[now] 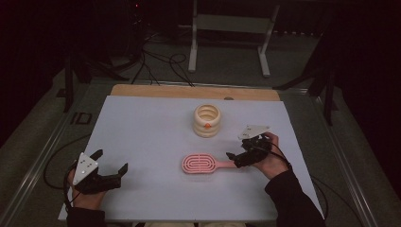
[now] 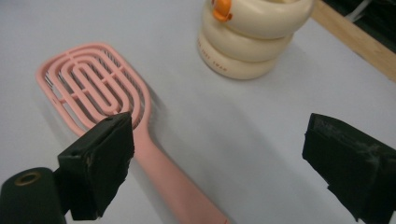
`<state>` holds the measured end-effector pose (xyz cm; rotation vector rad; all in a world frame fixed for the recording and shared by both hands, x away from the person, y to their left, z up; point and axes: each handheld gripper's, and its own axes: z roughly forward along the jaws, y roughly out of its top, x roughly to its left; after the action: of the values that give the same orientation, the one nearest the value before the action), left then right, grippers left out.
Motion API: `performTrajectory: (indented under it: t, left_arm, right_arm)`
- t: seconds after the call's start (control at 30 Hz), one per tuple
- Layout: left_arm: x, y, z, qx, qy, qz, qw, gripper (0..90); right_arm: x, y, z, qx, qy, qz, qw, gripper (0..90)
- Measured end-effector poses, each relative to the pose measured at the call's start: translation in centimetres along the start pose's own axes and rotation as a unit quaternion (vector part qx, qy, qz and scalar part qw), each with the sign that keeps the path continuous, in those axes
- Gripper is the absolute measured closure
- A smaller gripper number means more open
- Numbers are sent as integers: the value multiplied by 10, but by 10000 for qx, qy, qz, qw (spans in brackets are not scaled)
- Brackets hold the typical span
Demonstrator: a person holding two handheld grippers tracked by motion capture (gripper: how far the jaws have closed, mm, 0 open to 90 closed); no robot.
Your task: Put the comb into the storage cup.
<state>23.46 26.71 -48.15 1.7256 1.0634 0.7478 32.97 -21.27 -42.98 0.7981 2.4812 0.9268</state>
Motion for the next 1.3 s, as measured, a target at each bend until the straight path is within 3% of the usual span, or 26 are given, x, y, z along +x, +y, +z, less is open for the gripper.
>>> performTrajectory:
  t: [0.17, 0.33, 0.43, 0.53, 0.67, 0.9, 0.93, 0.97, 1.03, 1.13, 1.27, 1.3]
  left_arm:
    - [0, 0, 0, 20, -4, 25, 10000, 5]
    - [0, 0, 0, 19, -4, 16, 10000, 5]
    - [0, 0, 0, 24, -4, 19, 10000, 5]
    - [0, 0, 1, 34, -6, 22, 10000, 5]
    - [0, 0, 1, 36, -17, 27, 10000, 5]
    - [0, 0, 1, 41, -13, 21, 10000, 5]
    - [0, 0, 1, 41, -16, 20, 10000, 5]
    - [0, 0, 1, 43, -17, 24, 10000, 5]
    - [0, 0, 1, 44, -19, 23, 10000, 5]
    - [0, 0, 1, 56, -29, 29, 10000, 5]
    - [0, 0, 1, 47, -30, 31, 10000, 5]
    - [0, 0, 1, 46, -27, 22, 10000, 5]
  right_arm:
    - [4, 6, 14, 323, 146, -291, 9989, 89]
    - [6, 7, 21, 447, 234, -388, 9980, 89]
    - [9, 6, 37, 801, 446, -584, 9941, 89]
    - [13, 6, 43, 923, 602, -653, 9918, 89]
    - [21, 8, 56, 1175, 861, -863, 9856, 91]
    - [23, 8, 60, 1237, 941, -945, 9833, 96]
    - [29, 8, 71, 1423, 1021, -1098, 9784, 130]
    - [28, 8, 72, 1429, 1061, -1161, 9772, 135]
    - [30, 8, 73, 1447, 1074, -1121, 9772, 146]
    - [31, 9, 75, 1512, 1160, -1227, 9740, 181]
    - [33, 10, 74, 1558, 1184, -1199, 9733, 199]
    - [34, 9, 73, 1600, 1296, -1220, 9709, 234]
